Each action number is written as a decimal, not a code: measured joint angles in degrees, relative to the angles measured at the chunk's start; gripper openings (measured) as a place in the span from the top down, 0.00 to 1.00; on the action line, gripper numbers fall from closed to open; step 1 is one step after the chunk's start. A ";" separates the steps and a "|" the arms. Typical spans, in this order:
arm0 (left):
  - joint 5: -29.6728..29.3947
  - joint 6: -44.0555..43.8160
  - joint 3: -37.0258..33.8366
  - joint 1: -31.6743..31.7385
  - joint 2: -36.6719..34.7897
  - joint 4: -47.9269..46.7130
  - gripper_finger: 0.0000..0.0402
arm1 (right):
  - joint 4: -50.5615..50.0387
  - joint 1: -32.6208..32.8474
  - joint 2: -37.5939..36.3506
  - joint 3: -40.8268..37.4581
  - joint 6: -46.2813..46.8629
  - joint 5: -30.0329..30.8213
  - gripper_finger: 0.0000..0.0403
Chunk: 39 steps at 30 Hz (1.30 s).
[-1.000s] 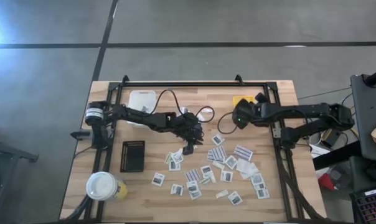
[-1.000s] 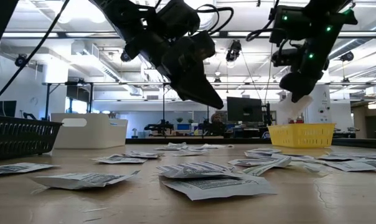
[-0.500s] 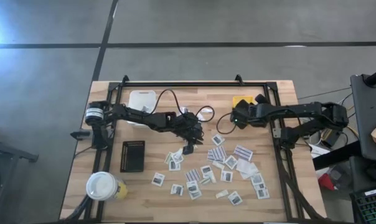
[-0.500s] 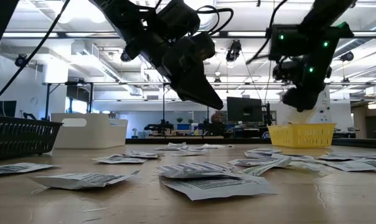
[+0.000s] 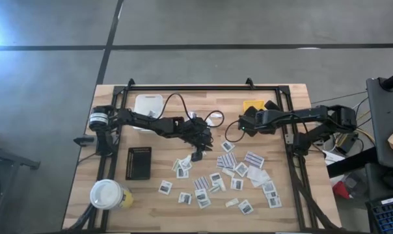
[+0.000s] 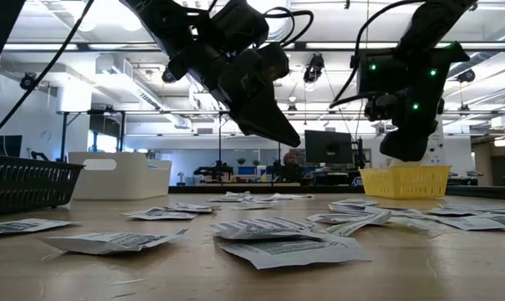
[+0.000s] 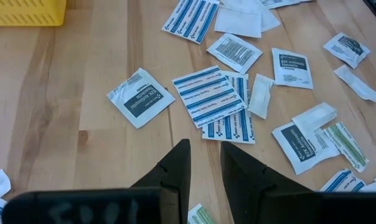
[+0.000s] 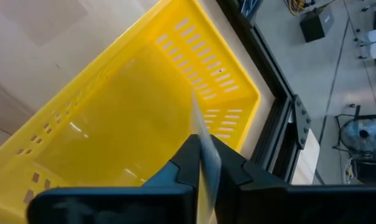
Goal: Pick & Place First Aid Supplies
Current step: Put the blue bandage pack into the yellow bin, then put the green bandage pack into the black bin
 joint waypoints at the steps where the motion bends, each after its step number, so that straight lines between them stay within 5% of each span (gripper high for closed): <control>1: 0.00 0.00 0.00 0.00 0.00 0.01 0.80 | 0.01 0.00 -0.04 0.00 -0.01 -0.01 0.91; 10: 0.00 -1.73 0.00 0.00 0.09 -0.01 0.80 | -0.02 0.09 -2.58 0.02 -0.11 -0.33 0.73; 17: 0.00 -2.32 0.00 0.00 0.09 -0.01 0.80 | -0.37 0.11 -9.35 0.02 -0.11 -8.31 0.66; 28: 0.00 -3.30 0.00 0.15 0.13 -0.60 0.80 | -0.11 2.12 -25.56 0.02 3.26 -18.00 0.71; 39: 0.00 -4.58 0.00 0.09 0.13 -6.69 0.80 | 5.54 17.35 -27.86 -2.21 8.16 -15.60 0.80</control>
